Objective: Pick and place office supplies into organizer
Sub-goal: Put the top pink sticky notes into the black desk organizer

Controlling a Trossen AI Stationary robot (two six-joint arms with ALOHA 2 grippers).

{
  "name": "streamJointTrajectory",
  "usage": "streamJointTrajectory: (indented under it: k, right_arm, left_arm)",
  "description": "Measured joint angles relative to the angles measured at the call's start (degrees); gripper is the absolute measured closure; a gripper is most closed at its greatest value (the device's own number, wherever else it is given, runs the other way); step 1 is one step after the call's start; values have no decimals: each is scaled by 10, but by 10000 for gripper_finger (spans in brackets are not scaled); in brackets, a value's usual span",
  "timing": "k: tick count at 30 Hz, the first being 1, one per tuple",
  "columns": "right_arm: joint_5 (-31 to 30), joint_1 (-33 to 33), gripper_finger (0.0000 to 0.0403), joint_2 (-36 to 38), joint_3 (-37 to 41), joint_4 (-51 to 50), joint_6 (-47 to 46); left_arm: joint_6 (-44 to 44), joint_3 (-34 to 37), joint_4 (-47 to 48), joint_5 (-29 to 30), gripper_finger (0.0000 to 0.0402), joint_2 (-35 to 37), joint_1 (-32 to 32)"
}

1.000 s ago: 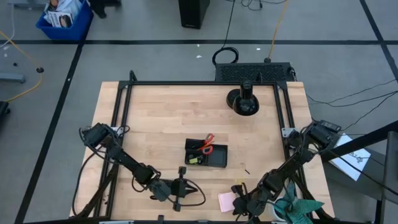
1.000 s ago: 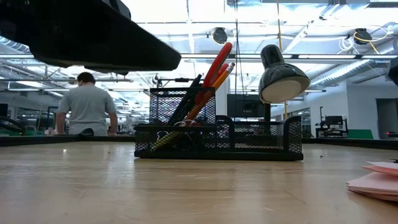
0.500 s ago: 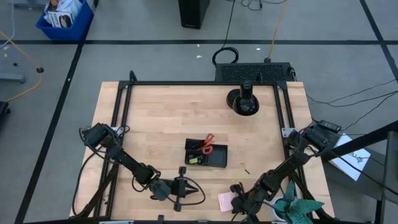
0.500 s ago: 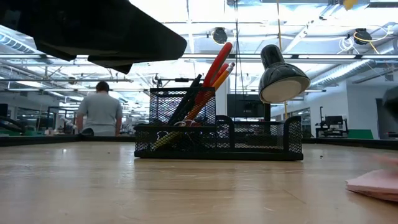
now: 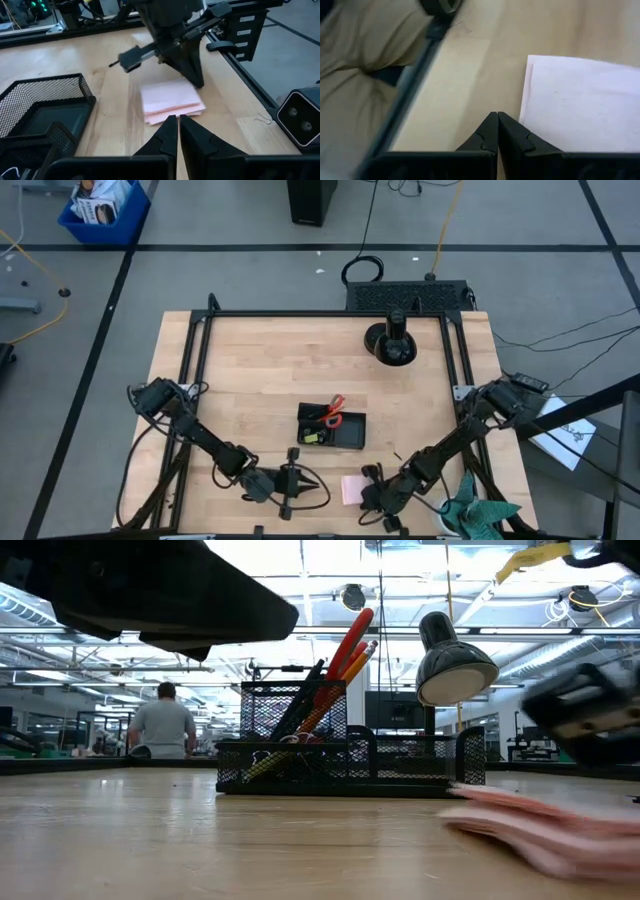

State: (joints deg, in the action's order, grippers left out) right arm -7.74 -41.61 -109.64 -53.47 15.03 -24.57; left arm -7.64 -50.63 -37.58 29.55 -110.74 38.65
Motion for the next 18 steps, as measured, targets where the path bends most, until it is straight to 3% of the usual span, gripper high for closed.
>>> streamJointTrajectory:
  k: [11,14,18]
  right_arm:
    - [-14,8,403,3,-32,38,33]
    - [-17,-3,403,4,-75,-10,67]
    - [-89,-17,403,4,-118,-135,71]
  left_arm:
    - [-15,0,23,-15,376,0,2]
    - [-18,0,17,-15,376,0,5]
    - [-54,0,-10,-17,376,0,5]
